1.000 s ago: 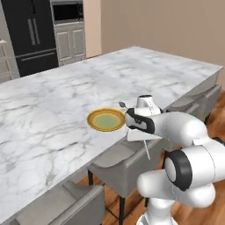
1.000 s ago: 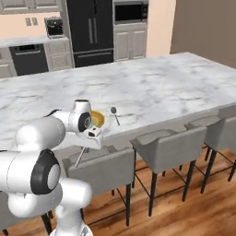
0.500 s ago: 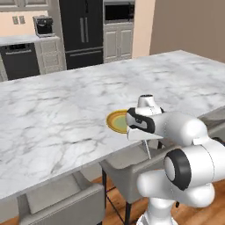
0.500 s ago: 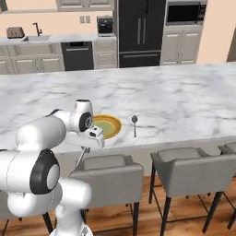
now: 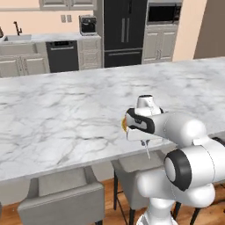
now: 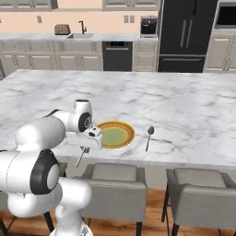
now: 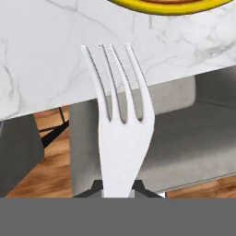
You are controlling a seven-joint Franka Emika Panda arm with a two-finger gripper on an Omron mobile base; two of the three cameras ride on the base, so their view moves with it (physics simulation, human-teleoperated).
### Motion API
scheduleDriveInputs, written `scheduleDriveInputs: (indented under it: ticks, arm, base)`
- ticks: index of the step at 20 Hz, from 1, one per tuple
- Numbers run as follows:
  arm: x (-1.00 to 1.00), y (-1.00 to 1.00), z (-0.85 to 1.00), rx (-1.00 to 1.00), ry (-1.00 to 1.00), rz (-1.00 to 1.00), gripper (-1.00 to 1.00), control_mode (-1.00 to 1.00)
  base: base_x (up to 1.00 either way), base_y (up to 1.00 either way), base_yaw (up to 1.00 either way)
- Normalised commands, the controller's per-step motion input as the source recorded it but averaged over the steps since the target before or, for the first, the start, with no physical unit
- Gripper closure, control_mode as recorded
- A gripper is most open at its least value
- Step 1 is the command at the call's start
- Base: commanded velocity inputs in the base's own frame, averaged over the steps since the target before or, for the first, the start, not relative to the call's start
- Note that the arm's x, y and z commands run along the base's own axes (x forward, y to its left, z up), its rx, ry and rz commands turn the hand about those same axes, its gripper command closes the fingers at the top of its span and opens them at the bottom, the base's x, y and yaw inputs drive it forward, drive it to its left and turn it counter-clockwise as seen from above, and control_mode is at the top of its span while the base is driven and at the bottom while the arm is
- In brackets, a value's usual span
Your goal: Take the fork and place it on the left side of the plate. Then take the spoon and place it on the right side of the plate. Make sure they're directly next to the plate.
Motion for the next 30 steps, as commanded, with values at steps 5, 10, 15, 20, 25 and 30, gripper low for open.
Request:
scheduleDriveInputs:
  ticks: [5,10,15,20,25,30]
  arm:
    - [0.00,0.00,0.00,0.00,0.00,0.00,1.00,1.00]
    - [0.00,0.00,0.00,0.00,0.00,0.00,1.00,1.00]
    - [0.00,0.00,0.00,0.00,0.00,0.00,1.00,1.00]
    - [0.00,0.00,0.00,0.00,0.00,0.00,1.00,1.00]
    - [0.00,0.00,0.00,0.00,0.00,0.00,1.00,1.00]
    - [0.00,0.00,0.00,0.00,0.00,0.00,1.00,-1.00]
  base:
    - [0.60,0.01,0.37]
    - [0.63,0.00,0.25]
    - [0.09,0.00,0.00]
    - [0.00,0.00,0.00]
    - [0.00,0.00,0.00]
    - [0.00,0.00,0.00]
